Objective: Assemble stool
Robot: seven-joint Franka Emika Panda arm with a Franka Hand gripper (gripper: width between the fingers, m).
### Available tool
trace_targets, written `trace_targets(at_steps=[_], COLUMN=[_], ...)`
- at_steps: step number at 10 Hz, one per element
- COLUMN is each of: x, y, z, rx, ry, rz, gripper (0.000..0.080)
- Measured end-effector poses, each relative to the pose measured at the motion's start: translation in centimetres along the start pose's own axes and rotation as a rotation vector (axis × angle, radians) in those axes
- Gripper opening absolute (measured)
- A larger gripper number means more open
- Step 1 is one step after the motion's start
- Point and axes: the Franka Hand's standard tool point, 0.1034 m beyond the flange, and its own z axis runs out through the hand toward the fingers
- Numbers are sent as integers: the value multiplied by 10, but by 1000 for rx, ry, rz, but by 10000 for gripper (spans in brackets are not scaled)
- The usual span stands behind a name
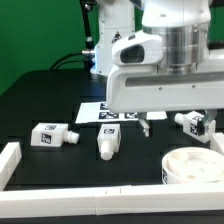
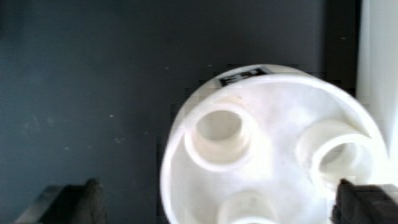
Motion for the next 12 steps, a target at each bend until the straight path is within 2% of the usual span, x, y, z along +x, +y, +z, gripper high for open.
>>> trace_targets(at_steps=[1,2,3,4,5,8,9,10,11,12], x=[-1,-5,-15,-34,-48,-45,-51,-70,-90,-101], y=[-3,-13,-27,-43,-49,-45,-47,-53,-66,-79], z=[-1,-4,-9,-12,-10,-9,-4,6,15,21], rx=[0,4,4,0,-1,-2,-1,5,9,5], ry=[-1,-5,-1,2,1,1,-12,-46,-74,-63], rz=[-20,-63,-108,-181,-254,-420,-444,-459,-433,-401], gripper=[649,649,649,649,649,649,649,649,649,649])
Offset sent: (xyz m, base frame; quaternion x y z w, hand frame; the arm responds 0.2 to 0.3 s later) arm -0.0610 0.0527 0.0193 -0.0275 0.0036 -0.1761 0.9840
